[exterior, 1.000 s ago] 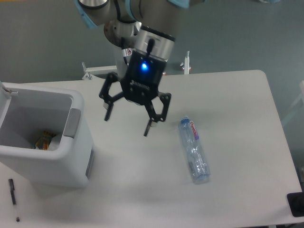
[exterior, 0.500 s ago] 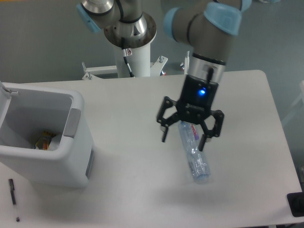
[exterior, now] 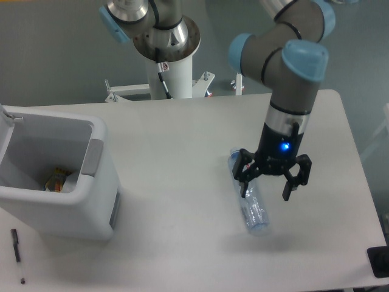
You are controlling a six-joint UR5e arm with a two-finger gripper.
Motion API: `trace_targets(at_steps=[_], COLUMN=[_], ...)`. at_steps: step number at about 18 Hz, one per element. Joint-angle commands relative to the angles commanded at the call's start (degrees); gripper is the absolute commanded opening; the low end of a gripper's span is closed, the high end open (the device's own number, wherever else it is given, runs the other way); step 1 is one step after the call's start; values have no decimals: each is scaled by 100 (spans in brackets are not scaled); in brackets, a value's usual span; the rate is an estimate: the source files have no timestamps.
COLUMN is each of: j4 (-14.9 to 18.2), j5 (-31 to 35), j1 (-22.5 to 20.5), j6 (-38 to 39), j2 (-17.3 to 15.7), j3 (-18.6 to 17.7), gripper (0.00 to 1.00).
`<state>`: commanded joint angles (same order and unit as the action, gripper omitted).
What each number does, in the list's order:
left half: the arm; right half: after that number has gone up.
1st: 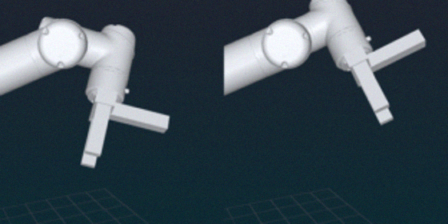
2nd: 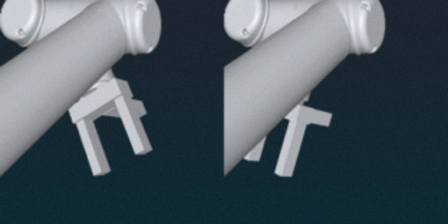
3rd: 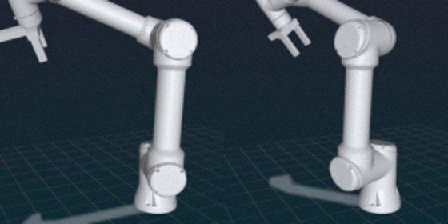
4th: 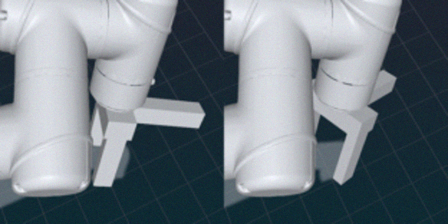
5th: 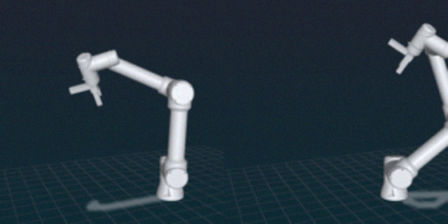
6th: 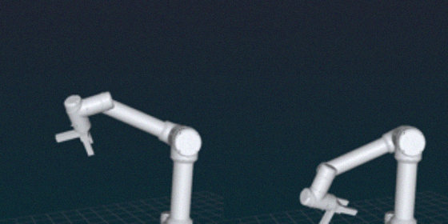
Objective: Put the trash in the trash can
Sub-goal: 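Move the open gripper over the clear water bottle, then rotate the gripper, lower it and close on the bottle's end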
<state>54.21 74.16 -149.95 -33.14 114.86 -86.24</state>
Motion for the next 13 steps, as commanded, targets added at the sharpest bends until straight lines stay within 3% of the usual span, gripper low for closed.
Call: trace_targets(at_steps=[3,5,13], j4=[799,1126,1162], j5=[545,984,1373], j1=[168,352,493], j6=[9,18,53], j2=[273,457,695], j3=[422,660,722], gripper=[100,100,100])
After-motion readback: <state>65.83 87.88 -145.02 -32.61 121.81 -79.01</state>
